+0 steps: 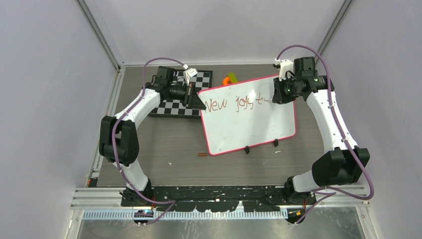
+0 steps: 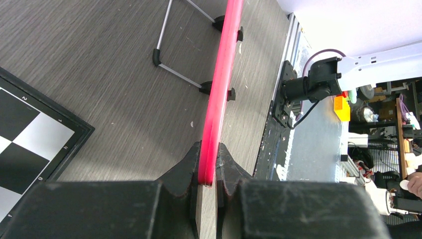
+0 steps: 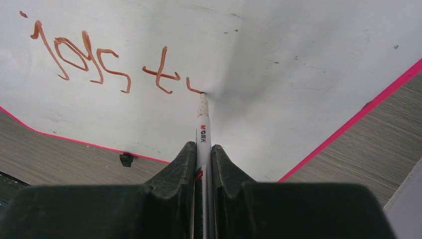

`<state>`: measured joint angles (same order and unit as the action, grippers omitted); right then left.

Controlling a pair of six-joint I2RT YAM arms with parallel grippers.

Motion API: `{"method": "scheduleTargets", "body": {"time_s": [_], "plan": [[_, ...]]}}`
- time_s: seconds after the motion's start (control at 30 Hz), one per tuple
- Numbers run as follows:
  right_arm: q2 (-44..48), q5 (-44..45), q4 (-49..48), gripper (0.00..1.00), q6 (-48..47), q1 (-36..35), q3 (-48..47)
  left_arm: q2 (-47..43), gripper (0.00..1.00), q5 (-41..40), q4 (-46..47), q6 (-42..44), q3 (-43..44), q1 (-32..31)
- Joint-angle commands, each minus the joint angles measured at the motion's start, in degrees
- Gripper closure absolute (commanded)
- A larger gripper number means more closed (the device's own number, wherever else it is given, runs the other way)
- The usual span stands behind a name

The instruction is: Write a sentence on the whiteboard

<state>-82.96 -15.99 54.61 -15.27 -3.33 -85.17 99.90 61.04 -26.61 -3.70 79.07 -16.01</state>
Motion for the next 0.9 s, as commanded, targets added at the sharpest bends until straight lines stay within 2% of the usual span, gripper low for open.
{"method": "scheduleTargets", "body": {"time_s": [0.0, 0.87], "plan": [[1.01, 2.63, -2.4, 1.0, -0.53, 0.69, -1.83, 0.91, 1.0, -4.7, -0.63, 2.74, 1.52, -0.95], [-0.99, -3.64, -2.63, 1.0, 2.87, -1.15, -3.68, 1.09, 1.0, -4.92, -0.55, 2.74, 1.48, -1.13]]}}
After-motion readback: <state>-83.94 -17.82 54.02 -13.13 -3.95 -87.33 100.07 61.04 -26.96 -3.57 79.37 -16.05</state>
